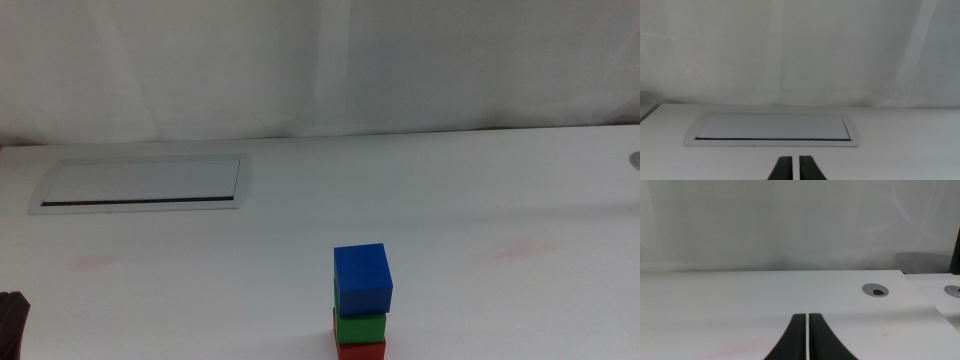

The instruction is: Stack red cubes first, then green, then blue cubes in a specific spot.

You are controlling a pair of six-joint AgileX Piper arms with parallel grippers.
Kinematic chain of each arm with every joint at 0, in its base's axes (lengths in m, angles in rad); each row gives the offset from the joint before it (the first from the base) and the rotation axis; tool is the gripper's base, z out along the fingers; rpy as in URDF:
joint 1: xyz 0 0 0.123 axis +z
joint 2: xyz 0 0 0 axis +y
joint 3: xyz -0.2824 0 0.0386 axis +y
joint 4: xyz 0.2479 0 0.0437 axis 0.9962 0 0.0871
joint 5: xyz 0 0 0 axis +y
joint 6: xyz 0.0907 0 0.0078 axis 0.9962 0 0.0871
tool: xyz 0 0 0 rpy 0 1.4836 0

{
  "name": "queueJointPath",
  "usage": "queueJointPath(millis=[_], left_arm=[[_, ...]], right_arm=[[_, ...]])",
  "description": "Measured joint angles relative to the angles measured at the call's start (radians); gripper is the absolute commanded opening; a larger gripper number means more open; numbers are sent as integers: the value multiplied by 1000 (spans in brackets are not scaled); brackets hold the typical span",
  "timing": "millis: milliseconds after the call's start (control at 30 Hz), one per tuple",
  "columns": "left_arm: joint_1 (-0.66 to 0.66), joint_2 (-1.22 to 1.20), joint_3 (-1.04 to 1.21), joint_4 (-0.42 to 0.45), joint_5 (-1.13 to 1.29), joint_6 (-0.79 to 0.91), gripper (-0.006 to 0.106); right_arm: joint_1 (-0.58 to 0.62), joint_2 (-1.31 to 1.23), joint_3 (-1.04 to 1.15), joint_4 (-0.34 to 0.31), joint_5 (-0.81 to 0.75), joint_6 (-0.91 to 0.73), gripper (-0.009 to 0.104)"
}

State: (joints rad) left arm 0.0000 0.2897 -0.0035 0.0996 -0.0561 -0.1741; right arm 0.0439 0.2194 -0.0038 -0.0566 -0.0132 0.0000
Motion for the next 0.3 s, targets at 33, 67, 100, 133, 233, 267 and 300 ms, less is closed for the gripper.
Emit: queueJointPath(millis=[33, 67, 100, 133, 233, 267, 300], left_arm=[[0, 0, 0, 0, 0, 2, -3], [0, 0, 0, 0, 0, 4, -3], [0, 0, 0, 0, 0, 7, -3], [0, 0, 0, 0, 0, 8, -3], [0, 0, 0, 0, -9, 10, -3], [0, 0, 0, 0, -13, 10, -3], [0, 0, 0, 0, -15, 10, -3]], right_arm=[[0, 0, 0, 0, 0, 0, -3], [0, 0, 0, 0, 0, 0, -3], [0, 0, 0, 0, 0, 0, -3], [0, 0, 0, 0, 0, 0, -3], [0, 0, 0, 0, 0, 0, -3], [0, 0, 0, 0, 0, 0, -3], [0, 0, 0, 0, 0, 0, -3]])
